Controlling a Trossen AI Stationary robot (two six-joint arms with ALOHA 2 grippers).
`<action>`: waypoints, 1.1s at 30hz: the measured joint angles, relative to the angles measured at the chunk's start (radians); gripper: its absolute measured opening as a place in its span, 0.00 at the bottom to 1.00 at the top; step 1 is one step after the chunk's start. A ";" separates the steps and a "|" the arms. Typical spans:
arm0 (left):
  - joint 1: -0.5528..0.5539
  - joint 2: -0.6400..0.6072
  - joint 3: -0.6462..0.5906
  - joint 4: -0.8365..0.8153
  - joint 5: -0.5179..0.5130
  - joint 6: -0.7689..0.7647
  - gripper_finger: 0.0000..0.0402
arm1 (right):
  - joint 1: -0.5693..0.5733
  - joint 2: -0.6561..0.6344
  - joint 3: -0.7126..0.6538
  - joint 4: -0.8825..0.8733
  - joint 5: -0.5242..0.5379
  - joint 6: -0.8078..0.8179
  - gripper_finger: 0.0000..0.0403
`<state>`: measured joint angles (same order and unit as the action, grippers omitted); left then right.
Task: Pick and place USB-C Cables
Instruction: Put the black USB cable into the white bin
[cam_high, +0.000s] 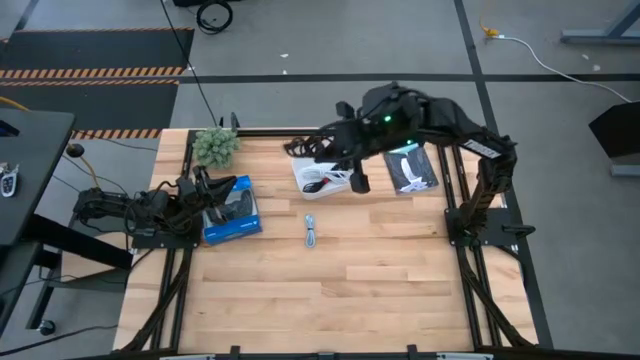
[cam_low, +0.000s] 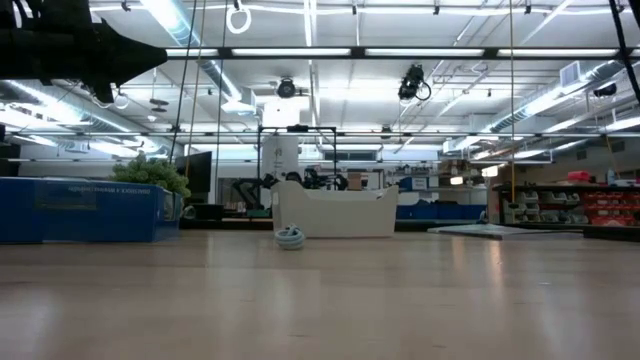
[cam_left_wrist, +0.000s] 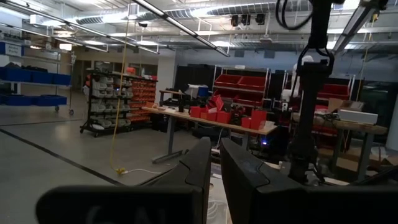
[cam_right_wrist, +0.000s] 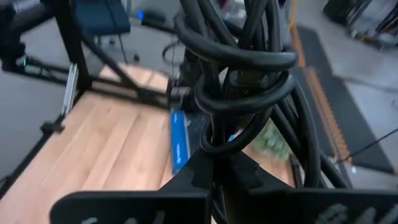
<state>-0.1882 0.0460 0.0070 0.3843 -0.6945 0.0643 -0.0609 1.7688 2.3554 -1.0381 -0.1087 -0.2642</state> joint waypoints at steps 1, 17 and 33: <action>0.000 0.000 0.000 0.000 0.000 0.000 0.11 | -0.003 -0.007 0.000 0.021 -0.006 0.000 0.03; 0.000 0.000 0.000 0.000 0.000 0.000 0.11 | -0.081 -0.069 -0.001 0.125 -0.047 0.026 0.03; 0.000 0.000 0.000 0.000 0.000 0.000 0.11 | -0.180 -0.058 -0.054 0.005 -0.017 0.044 0.03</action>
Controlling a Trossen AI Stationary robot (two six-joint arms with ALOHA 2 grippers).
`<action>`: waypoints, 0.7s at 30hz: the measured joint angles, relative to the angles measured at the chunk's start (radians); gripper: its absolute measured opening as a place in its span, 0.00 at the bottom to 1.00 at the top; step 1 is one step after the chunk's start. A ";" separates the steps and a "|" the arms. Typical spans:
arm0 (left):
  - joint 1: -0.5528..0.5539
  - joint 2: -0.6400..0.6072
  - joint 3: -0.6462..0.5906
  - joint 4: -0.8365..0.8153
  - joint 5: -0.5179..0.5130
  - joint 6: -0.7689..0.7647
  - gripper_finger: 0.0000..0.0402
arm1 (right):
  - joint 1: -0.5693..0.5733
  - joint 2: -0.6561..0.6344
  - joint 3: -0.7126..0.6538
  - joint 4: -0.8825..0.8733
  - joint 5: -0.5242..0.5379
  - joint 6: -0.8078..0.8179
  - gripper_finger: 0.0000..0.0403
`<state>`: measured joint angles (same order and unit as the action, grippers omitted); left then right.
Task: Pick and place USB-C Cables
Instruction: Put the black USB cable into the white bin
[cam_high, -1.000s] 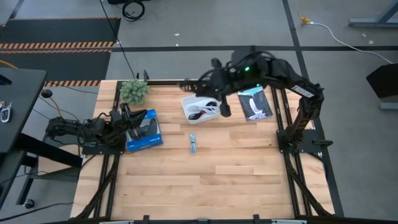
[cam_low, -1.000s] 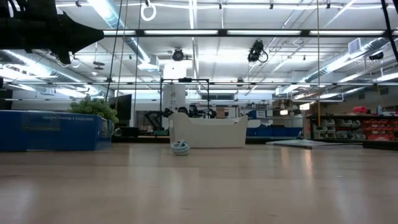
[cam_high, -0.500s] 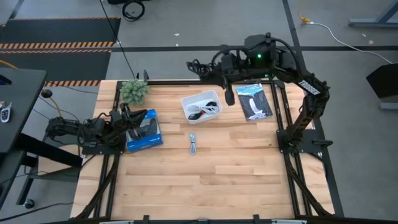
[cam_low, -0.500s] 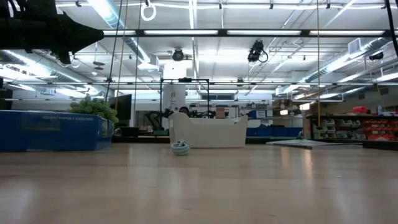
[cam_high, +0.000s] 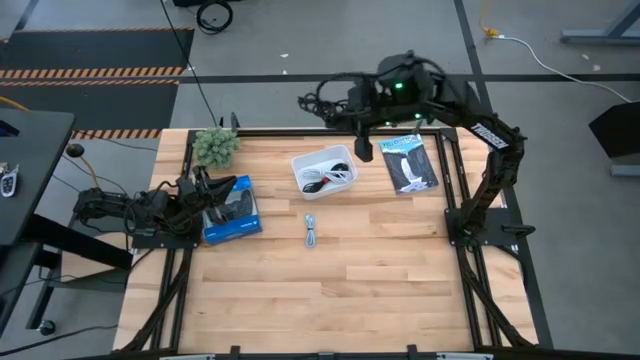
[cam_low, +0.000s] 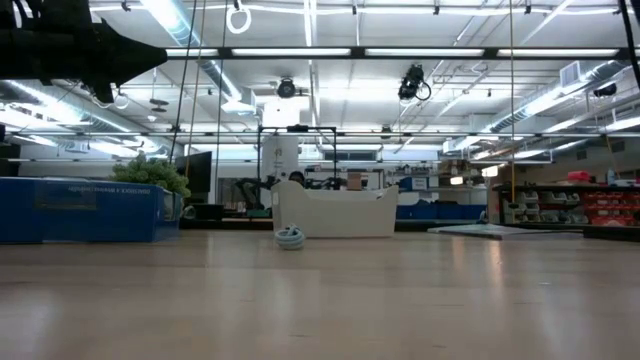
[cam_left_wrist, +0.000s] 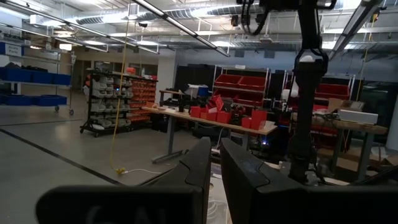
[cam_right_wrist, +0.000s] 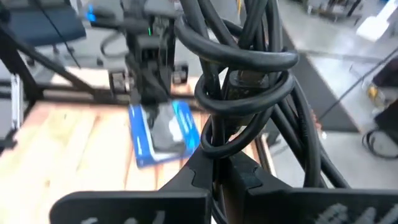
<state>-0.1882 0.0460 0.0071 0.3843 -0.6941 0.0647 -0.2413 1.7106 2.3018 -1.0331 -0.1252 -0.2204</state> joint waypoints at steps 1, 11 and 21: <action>0.000 0.000 0.000 0.000 0.000 0.000 0.11 | -0.003 0.004 -0.014 -0.002 0.000 -0.004 0.03; 0.000 0.000 0.000 0.000 0.000 0.000 0.11 | -0.023 0.007 -0.227 0.047 0.000 -0.010 0.03; 0.000 0.000 0.000 0.000 0.000 0.000 0.11 | -0.043 0.007 -0.456 0.178 0.000 -0.030 0.03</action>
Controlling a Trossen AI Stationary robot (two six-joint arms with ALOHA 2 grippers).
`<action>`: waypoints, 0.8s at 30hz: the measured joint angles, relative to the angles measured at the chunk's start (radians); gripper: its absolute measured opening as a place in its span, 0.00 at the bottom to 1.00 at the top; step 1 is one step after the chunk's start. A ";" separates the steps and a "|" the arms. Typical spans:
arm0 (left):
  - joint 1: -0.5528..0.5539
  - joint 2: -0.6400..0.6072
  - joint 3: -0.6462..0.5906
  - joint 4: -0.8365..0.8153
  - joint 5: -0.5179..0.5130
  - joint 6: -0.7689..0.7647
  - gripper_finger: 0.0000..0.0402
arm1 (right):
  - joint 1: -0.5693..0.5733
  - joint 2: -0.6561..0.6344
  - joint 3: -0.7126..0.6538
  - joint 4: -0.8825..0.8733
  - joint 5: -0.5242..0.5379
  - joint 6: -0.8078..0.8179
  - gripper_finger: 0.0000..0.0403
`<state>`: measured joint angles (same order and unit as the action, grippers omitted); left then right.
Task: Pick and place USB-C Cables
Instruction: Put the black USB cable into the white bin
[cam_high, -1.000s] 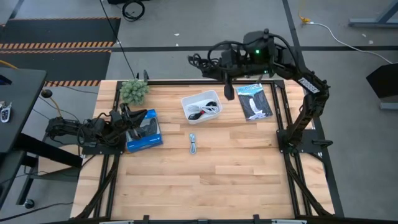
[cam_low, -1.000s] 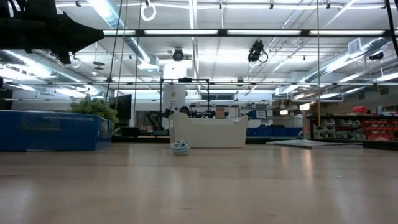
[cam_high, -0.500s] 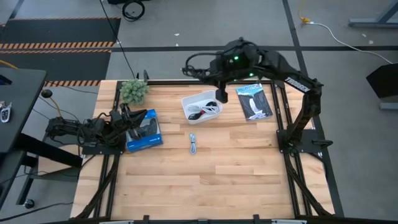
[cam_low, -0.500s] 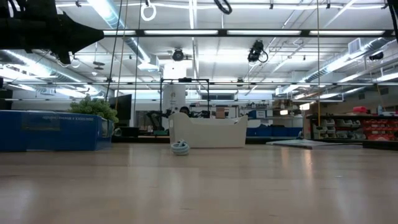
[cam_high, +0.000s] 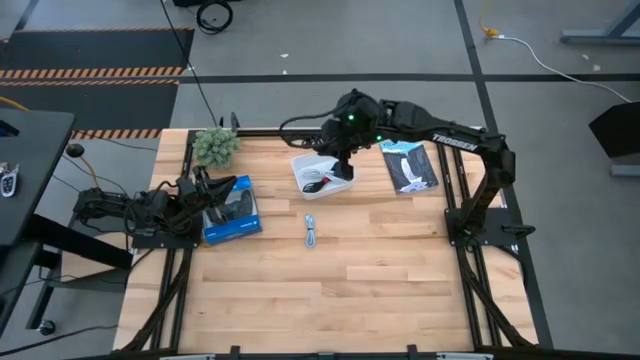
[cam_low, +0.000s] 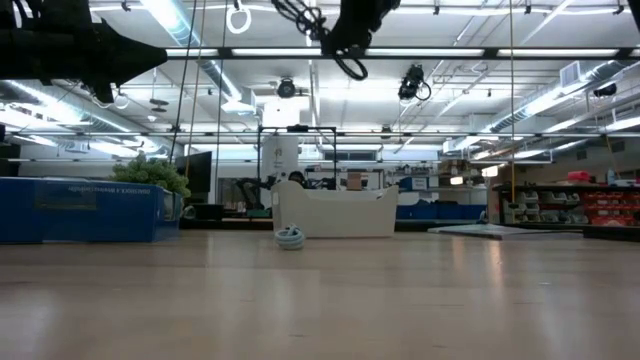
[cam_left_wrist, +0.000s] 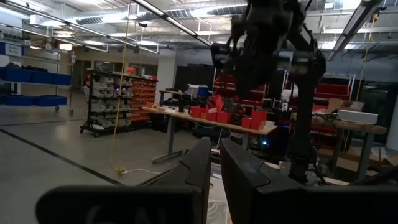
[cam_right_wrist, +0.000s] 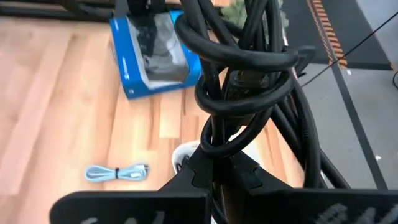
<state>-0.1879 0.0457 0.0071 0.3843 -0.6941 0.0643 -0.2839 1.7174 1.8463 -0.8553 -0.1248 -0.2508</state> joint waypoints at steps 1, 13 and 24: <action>0.000 0.000 0.000 0.000 0.000 0.000 0.11 | -0.002 0.000 -0.021 0.014 0.000 -0.006 0.03; 0.000 0.000 0.000 0.000 0.000 0.000 0.11 | -0.010 0.000 -0.255 0.184 0.001 -0.140 0.03; 0.000 0.000 0.000 0.000 0.000 0.000 0.11 | -0.015 0.000 -0.435 0.385 0.031 -0.186 0.03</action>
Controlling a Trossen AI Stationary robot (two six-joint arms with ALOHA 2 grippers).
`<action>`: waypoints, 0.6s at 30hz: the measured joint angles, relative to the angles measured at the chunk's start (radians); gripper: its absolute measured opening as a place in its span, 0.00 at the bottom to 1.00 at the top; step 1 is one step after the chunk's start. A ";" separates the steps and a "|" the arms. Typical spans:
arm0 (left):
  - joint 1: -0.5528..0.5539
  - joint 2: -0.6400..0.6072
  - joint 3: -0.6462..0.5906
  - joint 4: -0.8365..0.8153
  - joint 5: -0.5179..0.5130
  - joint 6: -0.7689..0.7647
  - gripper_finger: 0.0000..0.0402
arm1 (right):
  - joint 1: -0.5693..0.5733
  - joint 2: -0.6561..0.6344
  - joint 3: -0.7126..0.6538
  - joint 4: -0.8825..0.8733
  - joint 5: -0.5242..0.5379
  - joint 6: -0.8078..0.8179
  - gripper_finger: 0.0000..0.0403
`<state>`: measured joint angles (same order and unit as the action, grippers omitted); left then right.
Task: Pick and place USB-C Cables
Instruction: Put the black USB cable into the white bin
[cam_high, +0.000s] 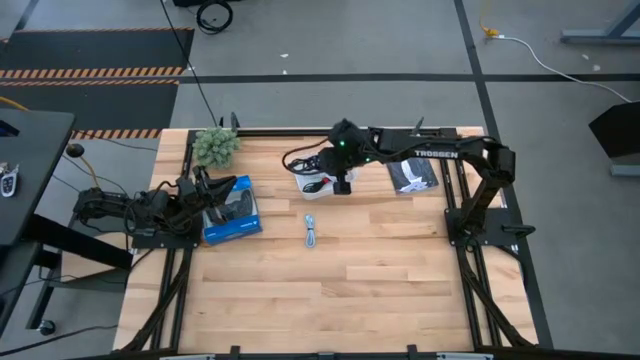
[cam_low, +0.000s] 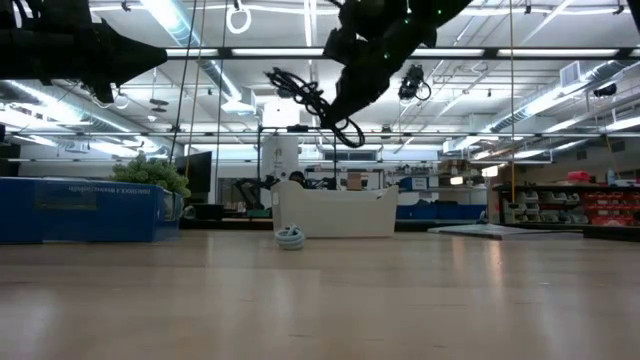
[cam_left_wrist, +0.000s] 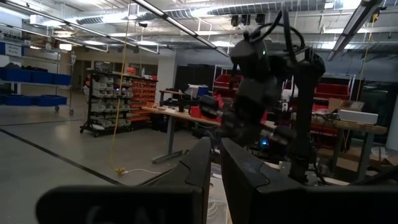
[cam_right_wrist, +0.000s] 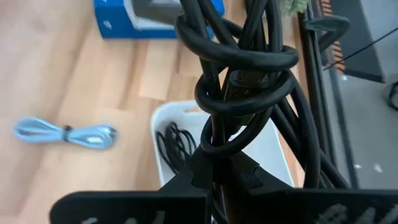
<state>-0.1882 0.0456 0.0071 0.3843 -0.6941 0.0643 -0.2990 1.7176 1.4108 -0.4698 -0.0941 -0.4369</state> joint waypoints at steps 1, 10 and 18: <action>0.000 0.000 0.000 0.000 0.000 0.000 0.11 | -0.001 0.000 -0.014 0.012 0.012 -0.014 0.03; 0.000 0.000 0.000 0.000 0.000 0.000 0.11 | -0.001 0.000 -0.102 0.119 0.117 -0.145 0.03; 0.000 0.000 0.000 0.000 0.000 0.000 0.11 | -0.018 0.000 -0.155 0.167 0.129 -0.237 0.03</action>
<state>-0.1880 0.0456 0.0071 0.3843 -0.6942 0.0643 -0.3174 1.7172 1.2555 -0.3023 0.0349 -0.6739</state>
